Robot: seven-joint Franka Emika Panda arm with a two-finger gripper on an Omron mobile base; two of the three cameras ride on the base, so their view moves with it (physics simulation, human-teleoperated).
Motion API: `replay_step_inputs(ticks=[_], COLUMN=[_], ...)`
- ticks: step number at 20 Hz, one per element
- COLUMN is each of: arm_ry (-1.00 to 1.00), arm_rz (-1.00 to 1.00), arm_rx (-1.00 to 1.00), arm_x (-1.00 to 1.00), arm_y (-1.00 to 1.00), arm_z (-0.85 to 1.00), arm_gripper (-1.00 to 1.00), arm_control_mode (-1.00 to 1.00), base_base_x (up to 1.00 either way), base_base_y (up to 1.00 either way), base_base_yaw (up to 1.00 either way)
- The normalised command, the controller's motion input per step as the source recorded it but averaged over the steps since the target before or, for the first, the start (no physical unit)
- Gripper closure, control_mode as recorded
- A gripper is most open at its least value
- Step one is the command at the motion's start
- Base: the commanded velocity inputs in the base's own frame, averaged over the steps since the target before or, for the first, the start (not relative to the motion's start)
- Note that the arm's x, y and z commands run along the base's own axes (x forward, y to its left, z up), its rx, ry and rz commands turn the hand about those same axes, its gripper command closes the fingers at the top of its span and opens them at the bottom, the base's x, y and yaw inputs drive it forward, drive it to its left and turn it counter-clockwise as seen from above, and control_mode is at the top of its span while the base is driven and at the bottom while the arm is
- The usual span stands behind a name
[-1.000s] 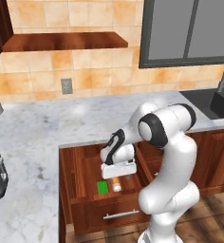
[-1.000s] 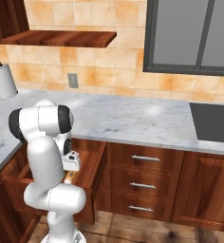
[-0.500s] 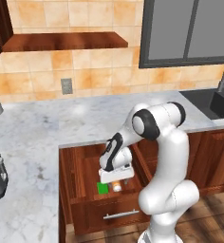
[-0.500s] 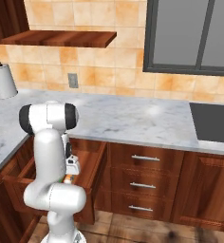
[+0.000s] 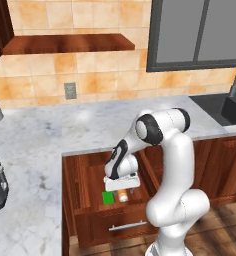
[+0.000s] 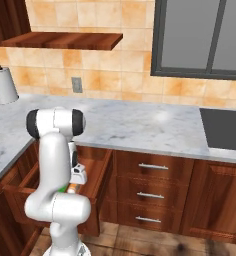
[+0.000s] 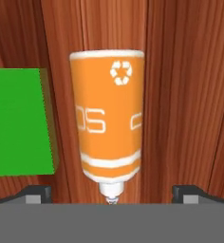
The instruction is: Restock the sink supplies by placing the sponge and soap dispenser on the counter and next to the sink. Make sure the soap dispenser is upright.
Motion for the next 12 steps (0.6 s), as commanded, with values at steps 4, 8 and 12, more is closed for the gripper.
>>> replay_step_inputs(ticks=[4,8,12], arm_ry=[0.00,0.00,0.00], arm_rz=[-0.04,0.00,0.00], arm_rx=[-0.01,0.00,0.00], arm_x=[0.30,0.23,0.02], arm_y=[0.01,0.00,0.01], arm_z=[-0.26,-0.23,-0.19], arm_gripper=[-1.00,-1.00,-1.00], arm_control_mode=[-1.00,-1.00,-1.00], base_base_x=[0.00,0.00,0.00], base_base_y=[0.00,0.00,0.00], base_base_yaw=[0.00,0.00,0.00])
